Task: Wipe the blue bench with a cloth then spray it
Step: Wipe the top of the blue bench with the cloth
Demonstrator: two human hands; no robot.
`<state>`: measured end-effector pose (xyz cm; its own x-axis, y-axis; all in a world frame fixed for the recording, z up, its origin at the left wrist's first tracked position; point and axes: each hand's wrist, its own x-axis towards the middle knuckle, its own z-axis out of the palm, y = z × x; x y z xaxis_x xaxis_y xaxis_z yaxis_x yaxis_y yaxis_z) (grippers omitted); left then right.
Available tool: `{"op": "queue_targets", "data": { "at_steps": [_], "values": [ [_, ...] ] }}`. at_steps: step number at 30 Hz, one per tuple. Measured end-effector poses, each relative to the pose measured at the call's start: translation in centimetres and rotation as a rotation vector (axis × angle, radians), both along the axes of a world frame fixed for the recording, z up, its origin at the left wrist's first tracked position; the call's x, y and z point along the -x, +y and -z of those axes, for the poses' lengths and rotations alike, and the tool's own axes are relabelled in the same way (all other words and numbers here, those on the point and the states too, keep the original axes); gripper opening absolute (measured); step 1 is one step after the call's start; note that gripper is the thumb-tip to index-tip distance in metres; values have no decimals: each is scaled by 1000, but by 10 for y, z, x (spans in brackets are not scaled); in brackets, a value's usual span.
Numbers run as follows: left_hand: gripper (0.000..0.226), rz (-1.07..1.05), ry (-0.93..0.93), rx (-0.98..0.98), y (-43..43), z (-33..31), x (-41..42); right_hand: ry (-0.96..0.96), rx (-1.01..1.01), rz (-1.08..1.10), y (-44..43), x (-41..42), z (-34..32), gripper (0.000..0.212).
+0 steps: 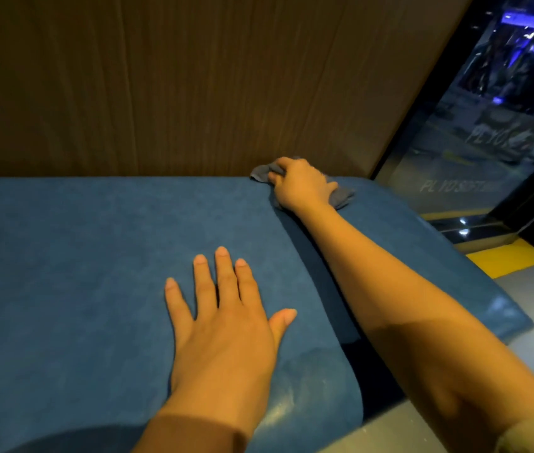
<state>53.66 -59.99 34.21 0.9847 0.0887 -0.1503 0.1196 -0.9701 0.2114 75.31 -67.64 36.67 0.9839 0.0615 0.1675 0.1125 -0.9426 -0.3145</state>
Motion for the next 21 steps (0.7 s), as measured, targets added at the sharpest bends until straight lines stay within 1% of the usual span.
{"op": "queue_targets", "data": {
  "at_steps": [2, 3, 5, 7, 8, 9, 11, 15, 17, 19, 21],
  "values": [
    [104, -40, 16, -58, -2, -7, 0, -35, 26, -183, 12, 20, 1, 23],
    [106, -32, 5, -70, -2, -8, 0, -44, 30, -265, 12, 32, 2, 24],
    [107, -32, 4, -30, -2, -8, 2, -26, 25, -408, -1, 56, 2, 25],
    [111, -25, -33, -17, 0, -11, 3, -10, 27, -493, -24, 81, 3, 27],
    [112, -21, -45, 12, 4, -10, 4, -8, 38, -497, -38, 93, 4, 28],
    [108, -18, -57, 56, 9, -12, 6, -8, 50, -477, -53, 103, 4, 29],
    [95, 2, -32, 139, 19, -18, 10, -11, 63, -393, -90, 117, 6, 30],
    [71, 94, -3, 134, 29, -18, 14, -64, 25, -92, -162, 131, 7, 29],
    [68, 116, 2, 112, 31, -17, 16, -94, 5, 69, -186, 138, 6, 28],
    [70, 115, 28, 48, 33, -18, 19, -91, -7, 214, -203, 143, 7, 29],
    [73, 110, 76, -5, 33, -19, 23, -116, -52, 305, -206, 151, 11, 29]
  ]
}}
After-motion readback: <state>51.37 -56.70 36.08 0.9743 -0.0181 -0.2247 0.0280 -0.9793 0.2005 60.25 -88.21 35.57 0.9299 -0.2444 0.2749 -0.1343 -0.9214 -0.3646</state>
